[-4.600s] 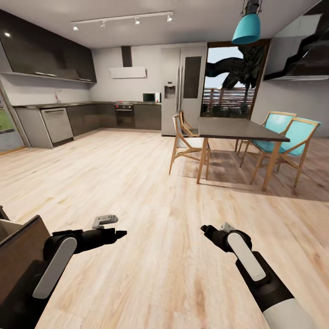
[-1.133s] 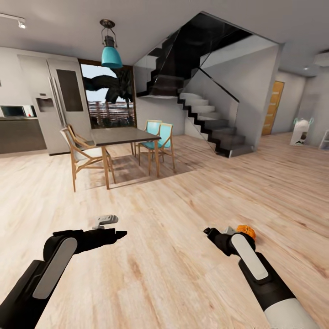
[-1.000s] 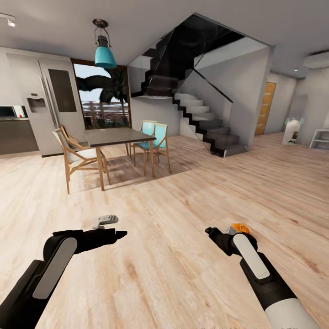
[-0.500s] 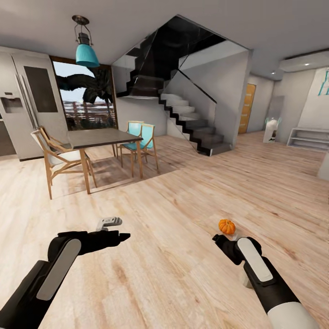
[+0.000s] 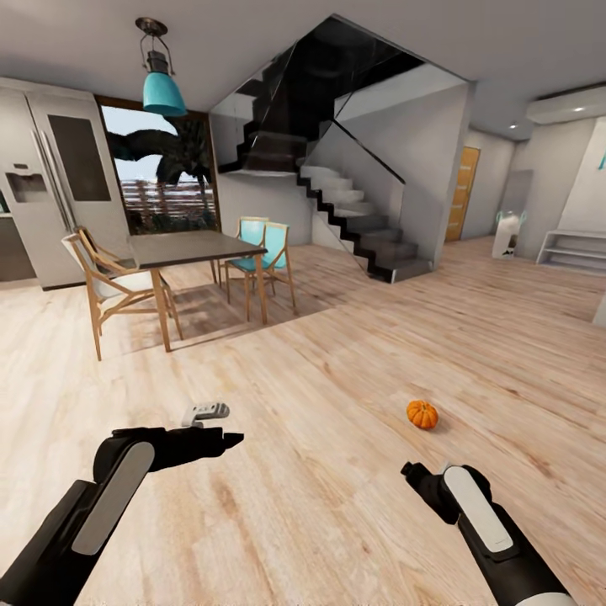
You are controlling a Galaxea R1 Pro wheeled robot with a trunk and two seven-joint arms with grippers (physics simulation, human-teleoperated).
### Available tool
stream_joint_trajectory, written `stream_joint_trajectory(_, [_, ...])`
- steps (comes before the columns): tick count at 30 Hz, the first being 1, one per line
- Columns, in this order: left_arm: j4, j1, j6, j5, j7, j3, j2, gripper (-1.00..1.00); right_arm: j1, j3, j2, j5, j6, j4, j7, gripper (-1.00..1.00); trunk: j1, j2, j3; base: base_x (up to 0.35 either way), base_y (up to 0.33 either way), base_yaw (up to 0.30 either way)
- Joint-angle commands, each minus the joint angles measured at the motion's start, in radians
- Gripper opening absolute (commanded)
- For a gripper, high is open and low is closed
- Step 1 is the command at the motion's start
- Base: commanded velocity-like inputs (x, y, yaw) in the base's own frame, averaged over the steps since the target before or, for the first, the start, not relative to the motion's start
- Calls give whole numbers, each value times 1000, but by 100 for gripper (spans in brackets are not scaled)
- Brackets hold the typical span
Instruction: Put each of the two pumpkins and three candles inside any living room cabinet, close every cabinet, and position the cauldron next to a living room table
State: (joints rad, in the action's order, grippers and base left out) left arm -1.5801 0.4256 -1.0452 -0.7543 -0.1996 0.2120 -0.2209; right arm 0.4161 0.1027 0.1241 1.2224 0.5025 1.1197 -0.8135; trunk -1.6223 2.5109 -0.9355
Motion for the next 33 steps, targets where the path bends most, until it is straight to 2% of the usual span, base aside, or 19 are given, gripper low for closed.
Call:
stream_joint_trajectory(1, [-1, 1, -2, -10, -10, 4, -1, 100, 0, 2, 1, 5, 2, 1, -7, 100, 0, 1, -3, 0, 0, 6])
stream_joint_trajectory(9, [6, 2, -2, -8, -11, 38, -3, 100, -4, 2, 14, 5, 1, -10, -7, 100, 0, 1, -10, 0, 19, 1])
stream_joint_trajectory(13, [6, 1, -2, -8, -11, 41, -4, 100, -5, 2, 16, 5, 1, -11, -6, 100, 0, 1, -11, 0, 15, -85])
stream_joint_trajectory(33, [7, 1, -2, -8, -10, 44, -7, 100, -23, 0, 26, 5, 1, -13, 23, 100, 0, 1, -23, 0, 1, -247])
